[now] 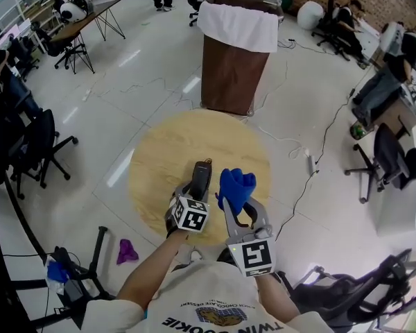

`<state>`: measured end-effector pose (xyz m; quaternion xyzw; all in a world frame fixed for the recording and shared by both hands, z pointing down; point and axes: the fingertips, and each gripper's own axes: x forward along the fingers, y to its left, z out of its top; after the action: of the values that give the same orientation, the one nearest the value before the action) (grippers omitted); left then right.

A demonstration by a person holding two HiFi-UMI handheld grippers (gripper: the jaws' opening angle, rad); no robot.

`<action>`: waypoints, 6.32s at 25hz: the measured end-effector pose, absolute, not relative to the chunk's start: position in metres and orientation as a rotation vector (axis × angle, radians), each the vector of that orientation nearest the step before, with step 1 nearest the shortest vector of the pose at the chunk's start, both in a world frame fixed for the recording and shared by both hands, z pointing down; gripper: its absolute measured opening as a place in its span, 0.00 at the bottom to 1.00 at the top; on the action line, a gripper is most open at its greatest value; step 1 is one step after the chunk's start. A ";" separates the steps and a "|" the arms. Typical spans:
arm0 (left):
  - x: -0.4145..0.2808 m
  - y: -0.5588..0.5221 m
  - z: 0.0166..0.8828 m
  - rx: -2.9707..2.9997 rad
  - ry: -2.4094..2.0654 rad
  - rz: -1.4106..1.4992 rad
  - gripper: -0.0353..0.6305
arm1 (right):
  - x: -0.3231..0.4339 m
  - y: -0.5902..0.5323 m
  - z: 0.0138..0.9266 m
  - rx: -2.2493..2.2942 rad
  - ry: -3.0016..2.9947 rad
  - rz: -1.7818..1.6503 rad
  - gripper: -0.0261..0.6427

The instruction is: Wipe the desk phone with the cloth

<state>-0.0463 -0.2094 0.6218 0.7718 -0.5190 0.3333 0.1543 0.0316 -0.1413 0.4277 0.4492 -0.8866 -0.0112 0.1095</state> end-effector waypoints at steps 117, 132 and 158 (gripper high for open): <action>-0.013 -0.144 0.447 2.167 -0.610 -0.412 0.44 | -0.007 -0.155 0.298 1.258 -2.834 -0.377 0.14; -0.045 -0.153 0.421 2.136 -0.591 -0.546 0.44 | -0.026 -0.145 0.310 1.251 -2.858 -0.320 0.14; -0.060 -0.178 0.401 2.063 -0.556 -0.675 0.44 | -0.025 -0.071 0.351 1.225 -2.868 -0.108 0.14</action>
<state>-0.0604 -0.1779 0.4015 0.8289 -0.2233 -0.2712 0.4354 -0.0246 -0.0712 0.3514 0.3924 -0.9191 -0.0345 0.0105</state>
